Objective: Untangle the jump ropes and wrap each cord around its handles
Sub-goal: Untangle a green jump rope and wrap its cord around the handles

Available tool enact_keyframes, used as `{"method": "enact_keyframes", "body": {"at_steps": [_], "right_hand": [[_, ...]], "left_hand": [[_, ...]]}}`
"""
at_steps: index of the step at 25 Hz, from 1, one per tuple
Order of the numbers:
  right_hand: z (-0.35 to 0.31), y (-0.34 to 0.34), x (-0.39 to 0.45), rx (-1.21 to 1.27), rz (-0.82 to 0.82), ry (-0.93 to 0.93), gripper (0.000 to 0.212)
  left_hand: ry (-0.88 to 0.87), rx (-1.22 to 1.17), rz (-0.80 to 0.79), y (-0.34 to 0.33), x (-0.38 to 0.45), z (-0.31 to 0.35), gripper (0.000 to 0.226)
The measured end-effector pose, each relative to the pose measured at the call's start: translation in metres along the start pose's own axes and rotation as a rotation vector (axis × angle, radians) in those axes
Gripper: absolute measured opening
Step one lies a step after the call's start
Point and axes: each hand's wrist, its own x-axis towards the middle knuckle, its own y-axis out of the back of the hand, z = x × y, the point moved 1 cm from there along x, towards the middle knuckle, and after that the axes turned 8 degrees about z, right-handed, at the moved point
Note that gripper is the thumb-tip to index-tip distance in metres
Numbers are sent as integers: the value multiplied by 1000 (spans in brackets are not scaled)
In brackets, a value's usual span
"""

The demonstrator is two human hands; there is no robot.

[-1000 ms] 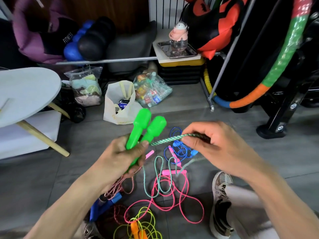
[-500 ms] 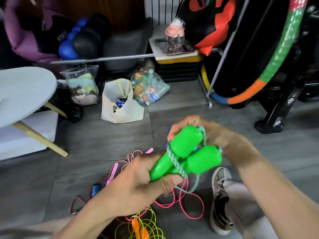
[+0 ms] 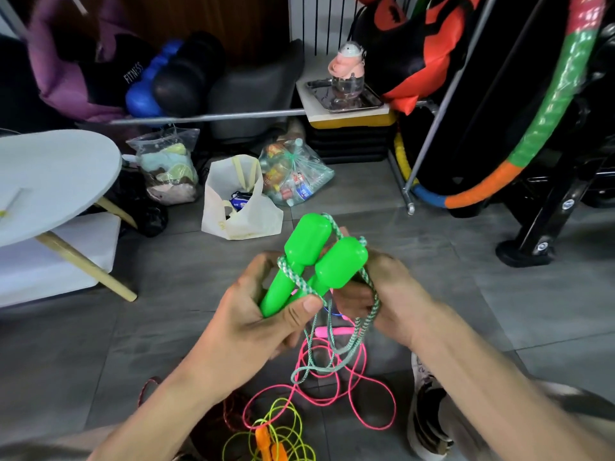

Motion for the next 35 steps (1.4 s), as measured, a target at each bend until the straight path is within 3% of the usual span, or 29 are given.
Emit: {"method": "enact_keyframes", "body": {"at_steps": [3,6,11,14,18,21,24,29,33,35], "right_hand": [[9,-6,1,77,10,82,48],[15,-9,-3,113,-25,254,15],[15,-6,1,-488,172,654,28],[23,-10,6,-750,246,810,23],[20,-13,7,-295,96,530,19],[24,-6,14,-174,178,402,18],[28,-5,18,-112,204,349,27],[31,-8,16,8,77,317,48],[32,-14,14,132,-19,326,38],[35,-16,14,146,-69,331,60]], "left_hand": [[71,-141,52,-3,5,1,28],[85,-175,73,2,9,5,28],[98,-185,30,0,6,3,25],[117,-201,-14,-5,6,0,25],[83,-185,-30,-1,7,4,36],[74,-97,-41,-1,7,5,30],[76,-50,-80,-1,7,5,19],[113,-87,-134,2,5,6,19],[140,-116,-183,1,4,7,20],[144,-123,-196,-1,5,7,19]]}}
